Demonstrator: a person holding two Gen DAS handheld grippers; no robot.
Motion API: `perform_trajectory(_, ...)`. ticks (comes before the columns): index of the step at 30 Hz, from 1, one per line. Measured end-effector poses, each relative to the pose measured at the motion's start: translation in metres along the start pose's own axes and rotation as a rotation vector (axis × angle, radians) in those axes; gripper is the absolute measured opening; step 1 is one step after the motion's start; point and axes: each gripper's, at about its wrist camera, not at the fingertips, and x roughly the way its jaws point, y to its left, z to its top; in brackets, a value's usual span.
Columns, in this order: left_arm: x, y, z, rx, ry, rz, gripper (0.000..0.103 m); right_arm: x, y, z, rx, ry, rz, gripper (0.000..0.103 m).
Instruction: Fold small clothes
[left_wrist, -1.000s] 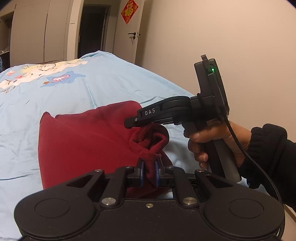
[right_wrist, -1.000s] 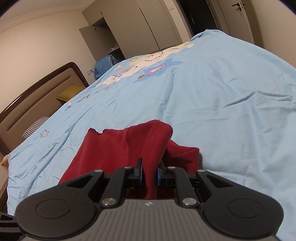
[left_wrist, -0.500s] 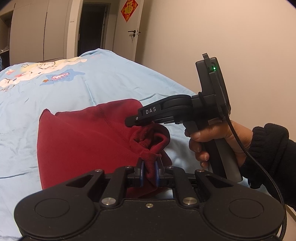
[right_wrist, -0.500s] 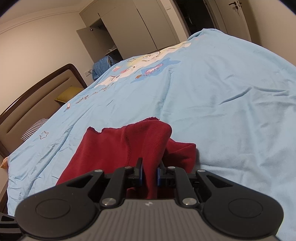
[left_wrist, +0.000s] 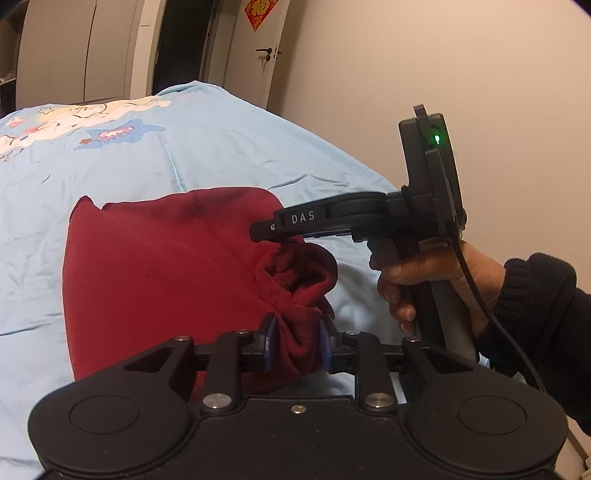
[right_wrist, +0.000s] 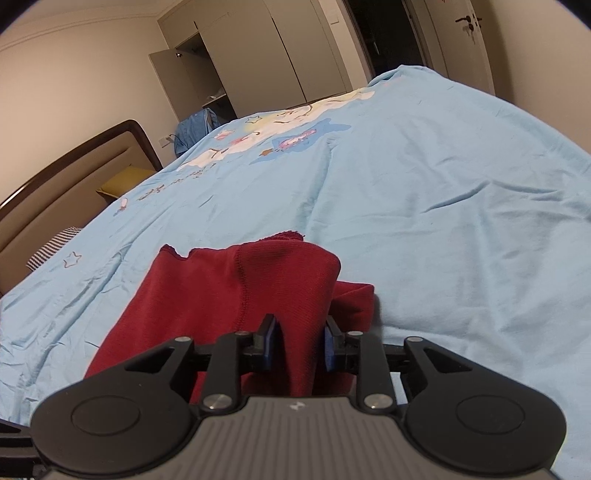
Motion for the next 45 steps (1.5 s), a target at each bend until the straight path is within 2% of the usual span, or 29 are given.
perform_trajectory(1,-0.001,0.001,0.001,-0.003,0.0,-0.005,0.033,-0.002,0.0,-0.001,-0.01,-0.003,-0.012,0.033)
perform_trajectory(4,-0.005,0.003,0.0,-0.01,-0.01,-0.017,0.051,-0.007,0.002,-0.005,-0.039,-0.011,-0.048,0.041)
perform_trajectory(6,-0.009,0.005,0.0,-0.016,-0.021,-0.01,0.067,-0.012,0.002,-0.008,-0.055,-0.015,-0.071,0.046)
perform_trajectory(8,-0.013,0.007,0.001,-0.03,-0.033,0.002,0.074,-0.016,0.003,-0.01,-0.068,-0.019,-0.091,0.051)
perform_trajectory(9,-0.015,0.01,0.001,-0.041,-0.038,0.013,0.079,-0.02,0.004,-0.012,-0.072,-0.022,-0.105,0.055)
perform_trajectory(11,-0.022,0.017,0.002,-0.07,-0.055,0.051,0.088,-0.027,0.005,-0.014,-0.08,-0.034,-0.131,0.068)
perform_trajectory(12,-0.025,0.02,0.002,-0.089,-0.065,0.075,0.092,-0.031,0.006,-0.015,-0.083,-0.044,-0.143,0.07)
perform_trajectory(15,-0.034,0.037,0.002,-0.163,-0.09,0.142,0.099,-0.044,0.014,-0.018,-0.095,-0.081,-0.163,0.086)
perform_trajectory(16,-0.037,0.043,0.002,-0.189,-0.095,0.167,0.1,-0.048,0.019,-0.019,-0.1,-0.097,-0.165,0.091)
perform_trajectory(20,-0.04,0.07,0.004,-0.291,-0.1,0.286,0.102,-0.06,0.038,-0.024,-0.121,-0.137,-0.163,0.1)
perform_trajectory(24,-0.042,0.096,0.0,-0.366,-0.089,0.342,0.102,-0.064,0.058,-0.035,-0.13,-0.137,-0.132,0.103)
perform_trajectory(28,-0.033,0.113,-0.005,-0.386,-0.049,0.357,0.102,-0.059,0.071,-0.051,-0.151,-0.122,-0.158,0.103)
perform_trajectory(30,-0.029,0.116,-0.009,-0.383,-0.025,0.366,0.102,-0.057,0.071,-0.057,-0.138,-0.119,-0.198,0.103)
perform_trajectory(36,-0.026,0.12,-0.024,-0.402,0.021,0.373,0.102,-0.058,0.049,-0.076,-0.03,-0.119,-0.321,0.103)
perform_trajectory(45,-0.023,0.131,-0.039,-0.454,0.048,0.352,0.102,-0.059,0.028,-0.107,0.105,-0.106,-0.296,0.103)
